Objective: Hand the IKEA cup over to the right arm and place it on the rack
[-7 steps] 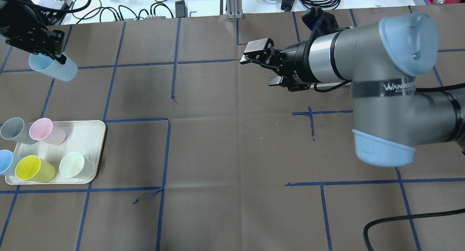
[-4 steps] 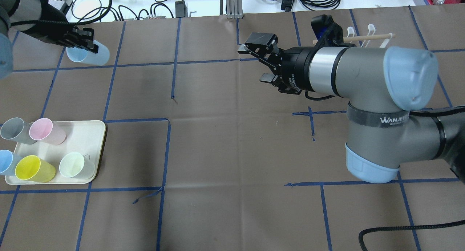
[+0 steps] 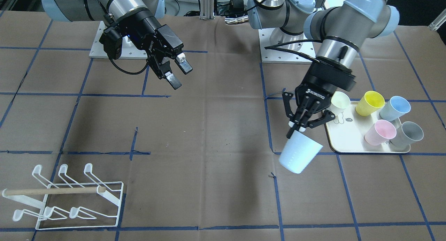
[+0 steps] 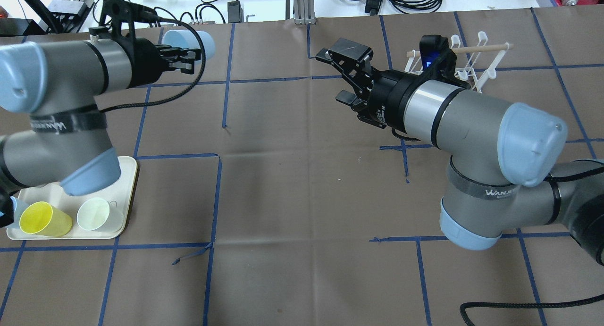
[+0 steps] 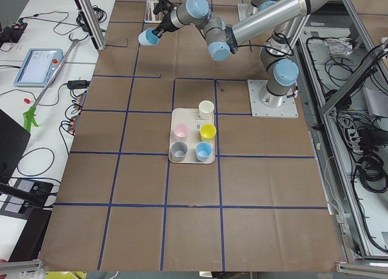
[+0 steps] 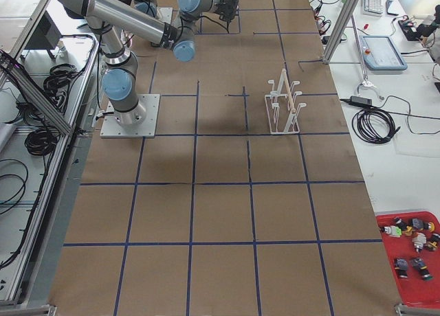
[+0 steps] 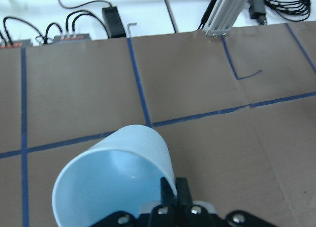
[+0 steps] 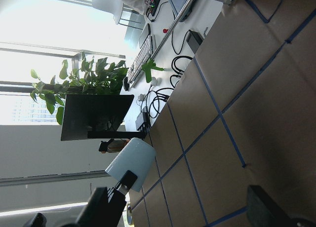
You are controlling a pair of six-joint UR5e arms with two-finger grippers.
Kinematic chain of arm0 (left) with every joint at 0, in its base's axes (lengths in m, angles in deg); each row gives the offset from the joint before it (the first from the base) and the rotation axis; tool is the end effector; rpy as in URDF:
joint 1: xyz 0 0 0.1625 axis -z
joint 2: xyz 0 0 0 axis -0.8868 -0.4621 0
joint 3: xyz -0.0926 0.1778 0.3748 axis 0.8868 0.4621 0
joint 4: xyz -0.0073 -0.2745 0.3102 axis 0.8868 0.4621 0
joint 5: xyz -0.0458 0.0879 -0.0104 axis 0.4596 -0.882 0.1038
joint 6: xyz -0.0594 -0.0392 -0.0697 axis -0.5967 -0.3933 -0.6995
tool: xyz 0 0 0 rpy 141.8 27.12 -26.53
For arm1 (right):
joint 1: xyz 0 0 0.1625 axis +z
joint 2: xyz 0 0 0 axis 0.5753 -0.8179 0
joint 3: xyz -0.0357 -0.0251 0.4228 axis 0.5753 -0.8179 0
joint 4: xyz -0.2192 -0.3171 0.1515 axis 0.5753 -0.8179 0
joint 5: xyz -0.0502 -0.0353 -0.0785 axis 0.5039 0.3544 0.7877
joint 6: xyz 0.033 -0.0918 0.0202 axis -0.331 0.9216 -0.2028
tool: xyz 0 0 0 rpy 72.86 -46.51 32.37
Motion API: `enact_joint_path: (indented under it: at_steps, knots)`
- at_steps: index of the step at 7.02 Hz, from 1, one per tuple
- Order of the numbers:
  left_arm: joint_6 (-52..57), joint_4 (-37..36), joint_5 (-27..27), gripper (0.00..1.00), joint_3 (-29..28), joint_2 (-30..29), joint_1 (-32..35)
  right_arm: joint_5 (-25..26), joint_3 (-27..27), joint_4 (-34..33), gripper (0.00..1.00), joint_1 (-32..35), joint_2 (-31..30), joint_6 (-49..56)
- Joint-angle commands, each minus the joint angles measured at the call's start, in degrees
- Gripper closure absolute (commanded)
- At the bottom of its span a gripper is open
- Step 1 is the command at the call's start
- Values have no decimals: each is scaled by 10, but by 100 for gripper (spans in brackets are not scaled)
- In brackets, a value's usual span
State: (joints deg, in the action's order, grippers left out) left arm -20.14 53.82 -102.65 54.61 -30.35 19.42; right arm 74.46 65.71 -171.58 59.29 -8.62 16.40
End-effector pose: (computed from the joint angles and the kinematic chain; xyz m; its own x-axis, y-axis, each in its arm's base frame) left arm -0.1172 -0.4976 0.3911 -0.8654 0.4973 0.0613 0.2442 0.5255 -0.8150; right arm 0.2219 -0.4062 0.4163 -0.3269 0.2122 -0.9209 0.7092 0.6991 -0.0907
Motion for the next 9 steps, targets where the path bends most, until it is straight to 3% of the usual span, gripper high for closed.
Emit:
enact_joint_path:
  at_steps: [1,2,3,5,8,9]
  knots:
    - [-2,-176,109,100,81,-14,24,14,9,-96,3,1,37,-30]
    - [3,-186,220,100,85,-29,24,14,8,-103,1,1,43,-30]
    - [4,-206,234,100,87,-40,25,22,11,-103,0,-3,38,-31]
    - [-2,-291,237,100,89,-100,28,127,14,-103,0,-1,39,-31]
    - [-164,-559,226,100,75,-225,56,124,16,-128,1,7,40,-41]
    - [-168,-559,226,100,64,-235,58,127,16,-139,2,16,44,-42]
